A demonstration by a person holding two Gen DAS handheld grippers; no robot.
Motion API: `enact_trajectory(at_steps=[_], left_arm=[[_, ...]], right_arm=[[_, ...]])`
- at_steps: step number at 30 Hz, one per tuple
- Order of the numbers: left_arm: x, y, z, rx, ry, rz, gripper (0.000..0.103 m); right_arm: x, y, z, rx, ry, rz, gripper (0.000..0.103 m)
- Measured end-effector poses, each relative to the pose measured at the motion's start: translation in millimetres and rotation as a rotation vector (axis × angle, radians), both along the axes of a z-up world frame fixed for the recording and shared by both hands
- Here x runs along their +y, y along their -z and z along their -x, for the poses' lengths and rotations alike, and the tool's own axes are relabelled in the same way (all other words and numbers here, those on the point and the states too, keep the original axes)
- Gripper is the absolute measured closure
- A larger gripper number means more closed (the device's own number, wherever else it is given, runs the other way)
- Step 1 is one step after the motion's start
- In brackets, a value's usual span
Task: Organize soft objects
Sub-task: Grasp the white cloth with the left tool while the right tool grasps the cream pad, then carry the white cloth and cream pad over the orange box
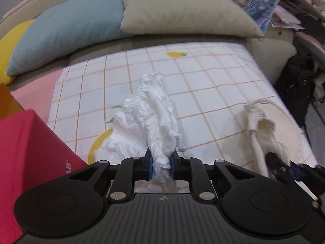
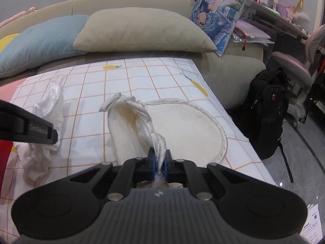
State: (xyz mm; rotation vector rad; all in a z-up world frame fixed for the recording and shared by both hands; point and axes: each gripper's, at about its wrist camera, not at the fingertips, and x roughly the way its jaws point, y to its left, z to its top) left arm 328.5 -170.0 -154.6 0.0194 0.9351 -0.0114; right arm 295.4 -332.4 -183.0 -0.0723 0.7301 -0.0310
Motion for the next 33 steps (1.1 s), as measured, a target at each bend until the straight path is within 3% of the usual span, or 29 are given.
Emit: enact_trajectory(at_steps=[14,20,33], left_arm=[[18.6,-78.2,78.0,-0.121,0.155,0.215,0.086],[40.7,-104.9,116.2,-0.165,0.221,0.261,0.086],[115.9,-122.2,203.2,-0.160,0.228,0.334,0.086]], right_arm=[[0.7,-56.1,50.8,-0.123,-0.001,-0.130,0.098],[10.6,-88.8,90.3,-0.158,-0.011,-0.213,0.098],[46.4,-122.1,175.4,-0.036,-0.108,-0.371,0.098]])
